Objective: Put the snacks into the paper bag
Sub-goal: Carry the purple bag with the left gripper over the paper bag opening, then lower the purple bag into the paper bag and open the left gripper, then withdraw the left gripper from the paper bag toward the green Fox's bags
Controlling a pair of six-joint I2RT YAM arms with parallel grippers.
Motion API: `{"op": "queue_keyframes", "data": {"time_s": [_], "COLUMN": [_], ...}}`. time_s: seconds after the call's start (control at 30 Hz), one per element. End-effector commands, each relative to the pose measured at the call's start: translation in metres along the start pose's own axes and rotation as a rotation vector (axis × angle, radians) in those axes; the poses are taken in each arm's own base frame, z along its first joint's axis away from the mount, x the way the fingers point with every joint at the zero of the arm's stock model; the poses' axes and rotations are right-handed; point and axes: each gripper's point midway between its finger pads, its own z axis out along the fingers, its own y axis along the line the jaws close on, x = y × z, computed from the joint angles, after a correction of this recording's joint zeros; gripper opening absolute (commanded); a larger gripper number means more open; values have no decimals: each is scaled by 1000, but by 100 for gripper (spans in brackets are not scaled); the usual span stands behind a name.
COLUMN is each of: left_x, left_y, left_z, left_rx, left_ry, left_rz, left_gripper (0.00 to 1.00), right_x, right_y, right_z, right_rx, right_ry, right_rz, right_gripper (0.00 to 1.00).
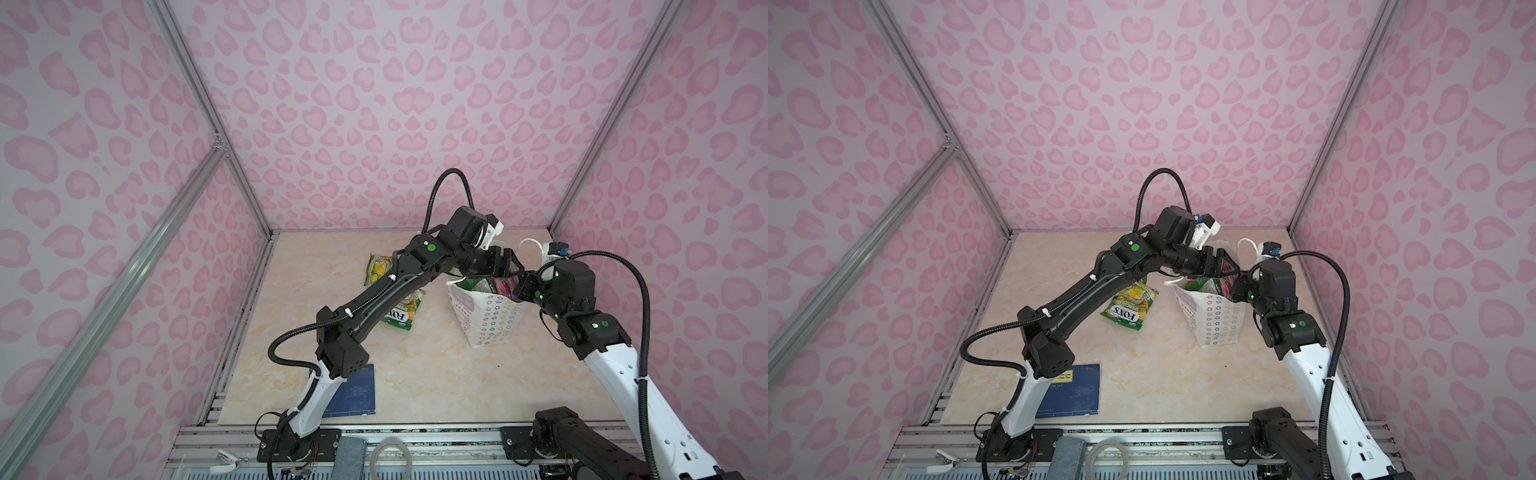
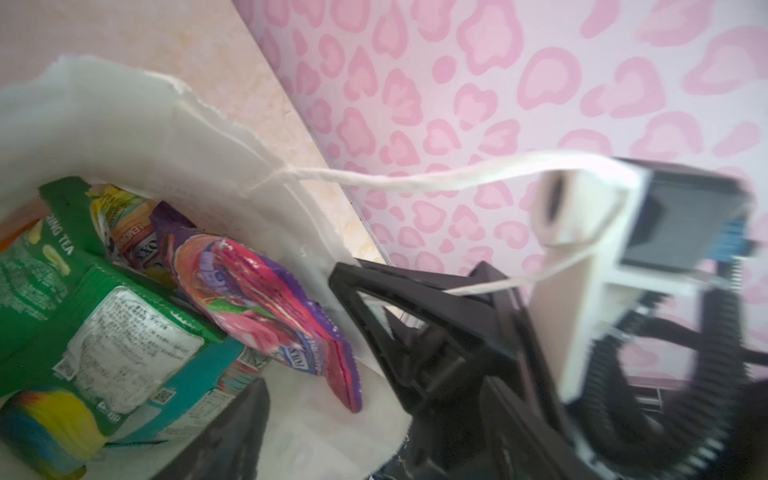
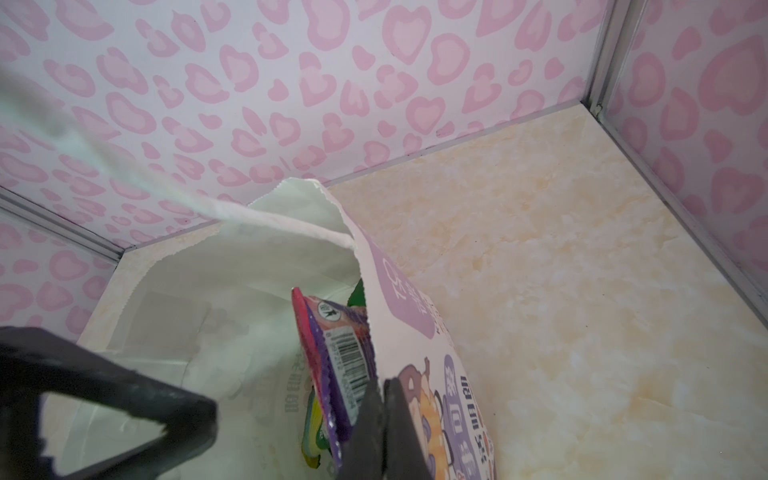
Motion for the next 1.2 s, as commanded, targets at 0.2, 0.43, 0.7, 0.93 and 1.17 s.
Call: {"op": "queue_keyframes", "data": {"time_s": [0.2,0.43,0.7,0.93,1.17], "left_x": [-19,-16,-7,-8,-27], "left_y": [-60,-51,17,43,29], "left_z": [-60,-120,-142,-98,-80], "left_rx": [95,-95,-427,-457,-388], "left_ry": [-107,-232,-298,-219,-230], "left_rz": [75,126,112,75,70], "left_gripper": [82,93,100,93,26], "right_x": [0,-2,0,-1,0], "right_y": [-5,-8,-7,-8,-6], "right_z": [4,1,2,1,2], "right_rx": [10,9,2,5,-5], "right_ry": [-8,-19,-15,-20,-16], "right_rz": [26,35,34,35,31], "right_gripper": [0,0,0,0,0]}}
